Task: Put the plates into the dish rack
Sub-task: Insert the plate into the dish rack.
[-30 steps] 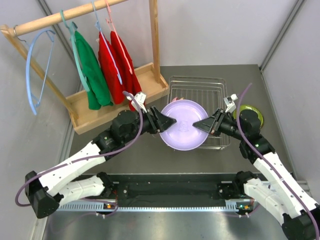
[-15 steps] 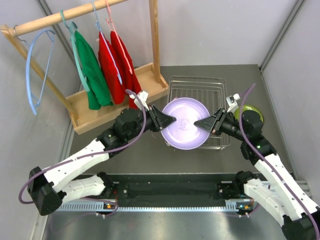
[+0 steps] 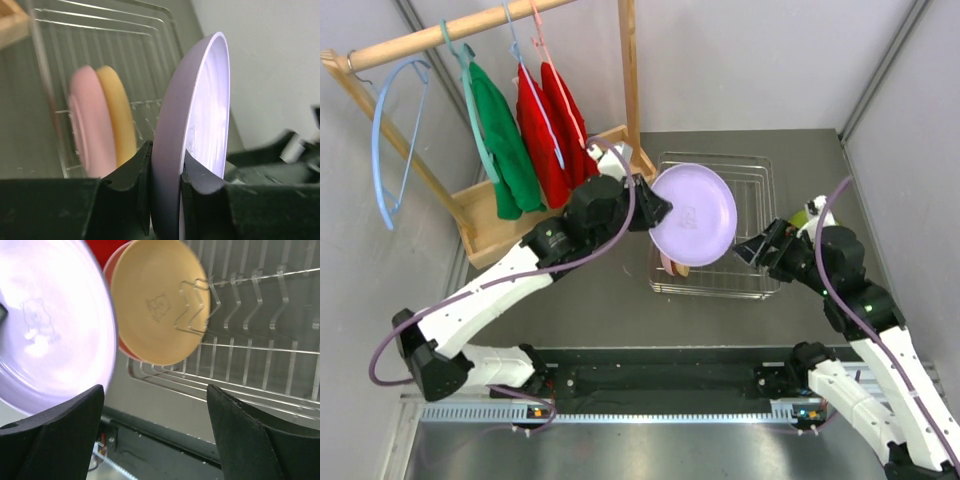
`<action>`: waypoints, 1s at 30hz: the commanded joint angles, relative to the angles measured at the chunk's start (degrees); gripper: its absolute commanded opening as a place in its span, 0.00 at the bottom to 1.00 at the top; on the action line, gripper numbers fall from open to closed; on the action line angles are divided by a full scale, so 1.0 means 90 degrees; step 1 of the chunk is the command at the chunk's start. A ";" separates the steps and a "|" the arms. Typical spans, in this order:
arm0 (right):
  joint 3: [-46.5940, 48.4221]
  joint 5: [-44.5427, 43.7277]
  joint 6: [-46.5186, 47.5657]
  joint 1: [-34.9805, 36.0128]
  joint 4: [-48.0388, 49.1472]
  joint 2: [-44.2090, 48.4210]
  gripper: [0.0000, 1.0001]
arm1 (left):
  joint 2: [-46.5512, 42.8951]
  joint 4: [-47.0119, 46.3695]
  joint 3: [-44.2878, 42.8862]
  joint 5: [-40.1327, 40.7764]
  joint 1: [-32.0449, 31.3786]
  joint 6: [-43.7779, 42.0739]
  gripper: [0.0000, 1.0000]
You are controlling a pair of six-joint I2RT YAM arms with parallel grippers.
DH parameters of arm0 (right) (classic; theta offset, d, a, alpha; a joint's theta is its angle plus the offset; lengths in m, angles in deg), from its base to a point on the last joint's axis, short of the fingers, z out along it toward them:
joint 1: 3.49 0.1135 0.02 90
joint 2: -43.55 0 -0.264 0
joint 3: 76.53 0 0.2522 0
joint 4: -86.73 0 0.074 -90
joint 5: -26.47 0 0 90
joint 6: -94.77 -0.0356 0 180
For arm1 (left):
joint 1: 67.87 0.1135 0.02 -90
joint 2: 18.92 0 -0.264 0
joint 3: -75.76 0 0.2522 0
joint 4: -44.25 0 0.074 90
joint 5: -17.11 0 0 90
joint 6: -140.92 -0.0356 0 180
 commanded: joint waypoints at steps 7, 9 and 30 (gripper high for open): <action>0.0798 -0.1718 0.0312 0.0055 -0.1477 0.0190 0.85 | 0.1856 0.2161 -0.2667 0.2814 -0.0724 -0.1144 0.00; 0.0925 -0.1797 0.0341 0.0055 -0.1585 0.0190 0.86 | 0.2235 0.2512 -0.3011 0.3301 -0.0823 -0.1223 0.00; 0.1238 -0.1992 0.0429 0.0055 -0.1849 0.0209 0.87 | 0.4023 0.3314 -0.4769 0.5236 -0.1604 -0.1809 0.00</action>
